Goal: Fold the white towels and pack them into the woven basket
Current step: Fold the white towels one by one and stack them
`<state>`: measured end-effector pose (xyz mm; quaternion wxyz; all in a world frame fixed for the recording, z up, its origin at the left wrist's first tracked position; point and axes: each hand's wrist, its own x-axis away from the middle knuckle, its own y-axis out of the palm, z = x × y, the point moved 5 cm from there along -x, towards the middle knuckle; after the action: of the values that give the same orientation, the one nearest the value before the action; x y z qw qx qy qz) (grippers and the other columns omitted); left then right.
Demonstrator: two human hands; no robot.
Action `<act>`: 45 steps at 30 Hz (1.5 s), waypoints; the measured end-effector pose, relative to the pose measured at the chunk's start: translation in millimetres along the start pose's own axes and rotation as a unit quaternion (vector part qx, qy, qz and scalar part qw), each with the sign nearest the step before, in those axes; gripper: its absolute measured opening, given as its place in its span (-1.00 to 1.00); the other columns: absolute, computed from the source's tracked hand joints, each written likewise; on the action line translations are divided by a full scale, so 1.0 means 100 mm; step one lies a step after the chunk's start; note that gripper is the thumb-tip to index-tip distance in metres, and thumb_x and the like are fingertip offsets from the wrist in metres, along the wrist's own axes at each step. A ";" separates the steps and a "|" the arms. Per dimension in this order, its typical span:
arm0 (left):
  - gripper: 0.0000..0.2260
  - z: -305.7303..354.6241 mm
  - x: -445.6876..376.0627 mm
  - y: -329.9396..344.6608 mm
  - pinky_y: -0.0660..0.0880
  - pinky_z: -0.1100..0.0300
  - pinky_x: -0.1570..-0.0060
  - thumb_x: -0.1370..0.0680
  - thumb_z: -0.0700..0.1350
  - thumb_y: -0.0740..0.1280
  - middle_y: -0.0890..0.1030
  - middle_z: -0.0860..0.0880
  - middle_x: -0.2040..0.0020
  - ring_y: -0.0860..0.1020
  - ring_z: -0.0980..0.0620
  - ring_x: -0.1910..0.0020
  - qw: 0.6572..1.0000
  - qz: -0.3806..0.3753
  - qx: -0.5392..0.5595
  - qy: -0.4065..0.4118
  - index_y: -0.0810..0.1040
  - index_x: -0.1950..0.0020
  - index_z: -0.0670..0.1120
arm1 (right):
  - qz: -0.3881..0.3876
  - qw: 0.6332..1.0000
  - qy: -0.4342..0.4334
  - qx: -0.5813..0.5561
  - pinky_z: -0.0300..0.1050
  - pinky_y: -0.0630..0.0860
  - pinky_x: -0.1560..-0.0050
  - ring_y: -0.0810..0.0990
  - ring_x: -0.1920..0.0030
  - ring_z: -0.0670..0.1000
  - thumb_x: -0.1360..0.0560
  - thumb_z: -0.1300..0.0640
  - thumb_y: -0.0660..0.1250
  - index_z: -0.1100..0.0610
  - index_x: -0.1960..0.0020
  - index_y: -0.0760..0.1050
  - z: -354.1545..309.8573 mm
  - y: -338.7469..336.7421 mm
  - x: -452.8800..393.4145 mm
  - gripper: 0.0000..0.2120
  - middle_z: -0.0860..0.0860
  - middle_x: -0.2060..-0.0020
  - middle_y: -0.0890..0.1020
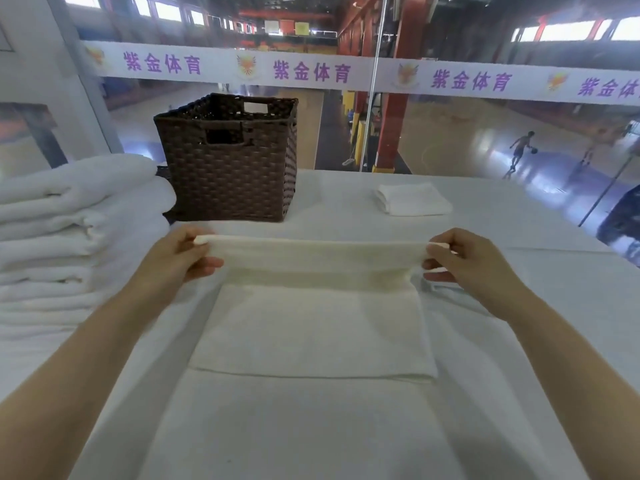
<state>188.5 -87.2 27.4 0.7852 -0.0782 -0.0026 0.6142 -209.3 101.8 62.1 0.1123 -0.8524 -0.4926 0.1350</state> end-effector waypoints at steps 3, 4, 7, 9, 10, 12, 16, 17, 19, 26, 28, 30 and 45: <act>-0.85 -0.39 0.41 -0.03 0.59 0.29 0.26 -0.64 -0.25 0.22 0.65 -0.09 0.02 0.67 0.01 0.20 0.999 -0.008 -0.010 -0.029 0.56 -0.07 -0.09 | -0.020 0.999 0.018 -0.035 -0.01 0.67 0.09 0.67 0.12 0.03 -0.58 0.23 0.30 0.29 0.05 0.49 0.36 0.12 0.38 -0.88 0.20 0.12 0.61; -0.86 -0.51 0.52 -0.03 0.60 0.28 0.24 -0.64 -0.25 0.22 0.66 -0.09 -0.02 0.67 -0.01 0.18 0.999 -0.022 -0.014 -0.035 0.55 -0.09 -0.11 | -0.029 0.998 0.024 -0.045 0.00 0.66 0.07 0.66 0.09 0.04 -0.57 0.20 0.31 0.29 0.04 0.49 0.47 0.15 0.49 -0.87 0.20 0.08 0.61; -0.90 -0.75 0.79 -0.01 0.62 0.24 0.10 -0.62 -0.21 0.28 0.66 -0.08 -0.08 0.67 -0.09 0.08 0.997 -0.058 -0.010 -0.050 0.56 -0.08 -0.10 | -0.053 0.995 0.048 -0.067 0.03 0.65 0.02 0.64 0.06 0.06 -0.56 0.20 0.31 0.25 0.03 0.51 0.78 0.23 0.73 -0.90 0.19 0.00 0.61; -0.91 -0.78 0.87 0.01 0.59 0.24 0.02 -0.62 -0.23 0.26 0.66 -0.11 -0.09 0.66 -0.12 0.02 0.996 -0.074 -0.012 -0.045 0.54 -0.08 -0.14 | -0.059 0.995 0.052 -0.064 0.08 0.63 -0.08 0.65 0.07 0.05 -0.59 0.27 0.28 0.20 0.04 0.53 0.93 0.25 0.82 -0.93 0.17 -0.01 0.63; -0.90 -0.77 0.89 0.01 0.58 0.22 -0.02 -0.64 -0.25 0.21 0.64 -0.11 -0.12 0.65 -0.13 -0.01 0.995 -0.088 -0.019 -0.036 0.51 -0.09 -0.20 | -0.058 0.995 0.047 -0.060 0.10 0.60 -0.12 0.67 0.07 0.07 -0.59 0.29 0.27 0.15 0.05 0.55 0.98 0.24 0.84 -0.89 0.13 0.00 0.65; -0.90 -0.74 0.92 0.01 0.54 0.21 -0.10 -0.65 -0.27 0.16 0.62 -0.09 -0.16 0.64 -0.10 -0.07 0.992 -0.120 -0.038 -0.018 0.45 -0.06 -0.24 | -0.061 0.998 0.018 -0.028 0.11 0.57 -0.11 0.67 0.04 0.14 -0.57 0.31 0.30 0.04 0.11 0.56 1.02 0.23 0.88 -0.80 0.00 0.02 0.67; -0.91 -0.73 0.97 -0.08 0.42 0.32 -0.04 -0.57 -0.13 0.22 0.61 0.01 -0.14 0.55 0.01 -0.14 0.978 -0.179 -0.104 0.026 0.51 0.05 -0.03 | -0.092 0.995 -0.036 0.019 -0.14 0.47 0.10 0.60 0.06 0.06 -0.49 0.41 0.33 0.07 0.22 0.52 1.04 0.21 0.94 -0.74 -0.07 0.05 0.66; -0.92 -0.74 0.98 -0.10 0.40 0.32 -0.03 -0.53 -0.11 0.23 0.61 0.01 -0.15 0.54 0.00 -0.16 0.974 -0.193 -0.113 0.031 0.51 0.07 -0.01 | -0.105 0.993 -0.044 0.023 -0.18 0.45 0.15 0.59 0.07 0.06 -0.47 0.44 0.33 0.07 0.24 0.51 1.05 0.22 0.95 -0.71 -0.07 0.05 0.65; -0.91 -0.76 1.00 -0.11 0.39 0.32 -0.03 -0.46 -0.05 0.26 0.60 0.02 -0.16 0.52 -0.01 -0.20 0.967 -0.213 -0.130 0.047 0.51 0.07 0.01 | -0.130 0.989 -0.065 0.041 -0.20 0.44 0.16 0.58 0.08 0.07 -0.44 0.49 0.36 0.05 0.25 0.51 1.07 0.22 0.97 -0.66 -0.07 0.05 0.63; -0.82 -0.87 1.07 -0.15 0.38 0.36 -0.23 -0.48 0.02 0.25 0.58 0.16 -0.27 0.48 0.14 -0.32 0.928 -0.207 -0.270 0.153 0.58 -0.03 0.10 | -0.168 0.954 -0.138 0.205 -0.30 0.47 -0.13 0.55 -0.17 -0.09 -0.46 0.27 0.45 -0.04 0.14 0.63 1.06 0.16 1.03 -0.80 -0.24 -0.10 0.60; -0.78 -0.91 1.07 -0.22 0.30 0.36 -0.32 -0.49 0.05 0.26 0.55 0.22 -0.30 0.40 0.16 -0.39 0.916 -0.197 -0.306 0.170 0.59 -0.08 0.21 | -0.155 0.967 -0.105 0.171 -0.26 0.47 -0.20 0.55 -0.20 -0.12 -0.49 0.22 0.44 -0.08 0.12 0.67 1.09 0.10 1.05 -0.81 -0.25 -0.08 0.63; -0.73 -0.91 1.07 -0.29 0.27 0.30 -0.37 -0.49 0.06 0.24 0.52 0.25 -0.32 0.36 0.16 -0.42 0.904 -0.193 -0.334 0.184 0.58 -0.16 0.27 | -0.137 0.975 -0.086 0.155 -0.22 0.45 -0.20 0.56 -0.19 -0.13 -0.47 0.07 0.40 -0.10 0.16 0.68 1.10 0.08 1.04 -0.89 -0.26 -0.05 0.65; -0.60 -0.45 0.87 -0.18 0.43 0.21 -0.05 -0.58 0.28 0.12 0.65 0.23 0.01 0.56 0.17 -0.08 0.895 -0.153 -0.344 0.238 0.66 0.19 0.14 | -0.104 0.993 0.036 0.039 -0.32 0.52 -0.02 0.63 0.05 -0.03 -0.58 0.12 0.30 0.13 0.10 0.70 0.81 -0.01 0.68 -0.78 -0.05 0.07 0.72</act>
<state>232.2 -13.1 -22.8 0.7711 -0.4856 -0.0385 0.4100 -204.9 165.9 -22.2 0.1767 -0.7956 -0.5687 0.1113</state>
